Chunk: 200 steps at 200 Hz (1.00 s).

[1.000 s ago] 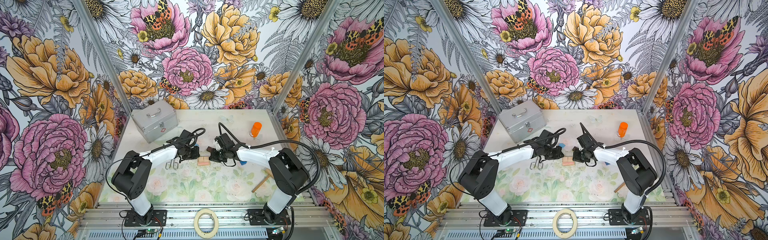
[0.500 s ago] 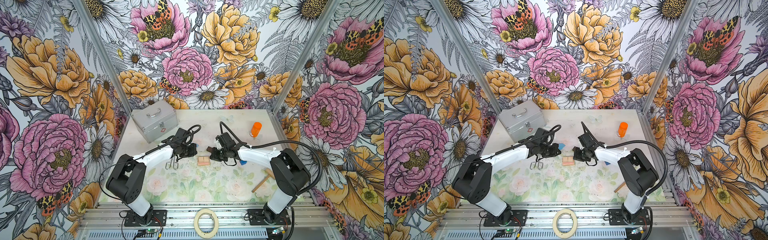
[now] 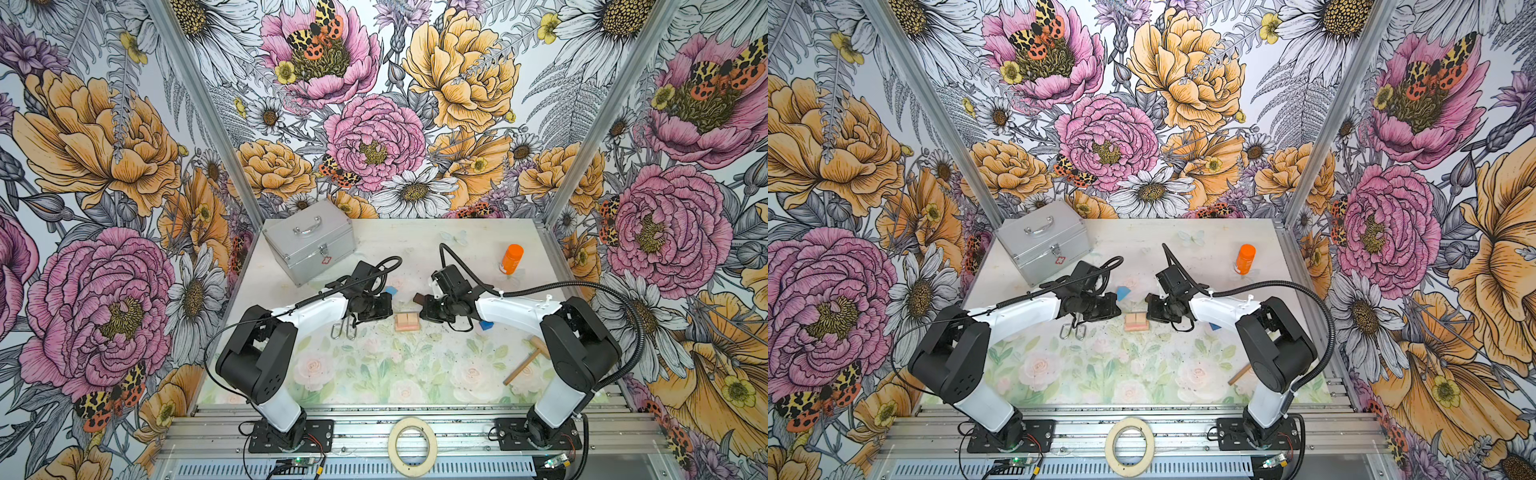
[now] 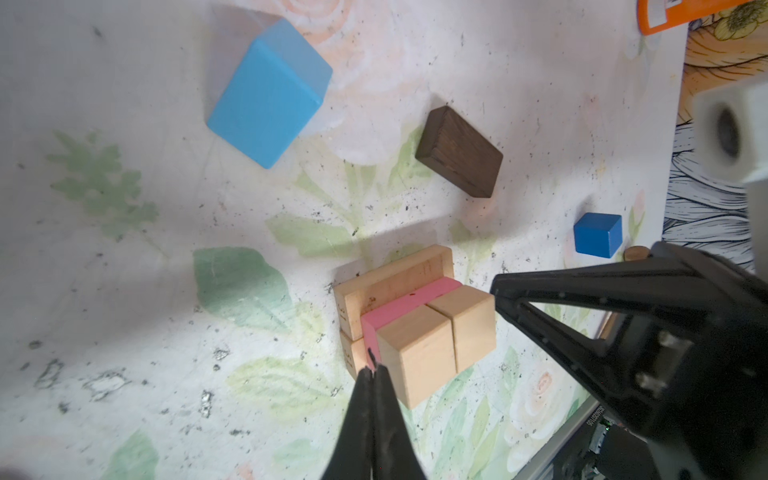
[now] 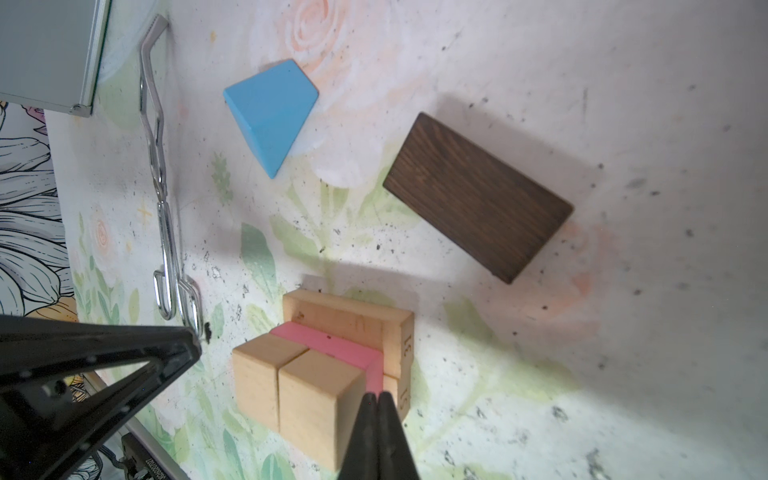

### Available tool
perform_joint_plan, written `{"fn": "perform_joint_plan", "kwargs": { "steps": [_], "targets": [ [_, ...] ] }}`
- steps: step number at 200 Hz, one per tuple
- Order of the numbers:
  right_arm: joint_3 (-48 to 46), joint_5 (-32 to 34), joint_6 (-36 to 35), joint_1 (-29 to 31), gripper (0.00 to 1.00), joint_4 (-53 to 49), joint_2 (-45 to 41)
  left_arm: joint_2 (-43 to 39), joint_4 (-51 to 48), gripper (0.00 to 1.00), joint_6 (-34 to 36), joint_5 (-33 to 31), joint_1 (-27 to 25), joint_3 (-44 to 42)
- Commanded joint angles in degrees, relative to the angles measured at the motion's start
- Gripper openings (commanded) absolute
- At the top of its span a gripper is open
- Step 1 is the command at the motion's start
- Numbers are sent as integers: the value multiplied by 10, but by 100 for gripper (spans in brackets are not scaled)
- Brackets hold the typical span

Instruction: Build the wood block tower

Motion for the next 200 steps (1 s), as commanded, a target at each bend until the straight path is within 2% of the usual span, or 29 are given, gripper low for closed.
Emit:
{"fn": "perform_joint_plan", "kwargs": {
  "steps": [1, 200],
  "targets": [
    [11, 7, 5, -3, 0, 8, -8, 15, 6, 0, -4, 10, -4, 7],
    [28, 4, 5, 3, 0, 10, 10, 37, 7, 0, -1, 12, -18, 31]
  ]
}}
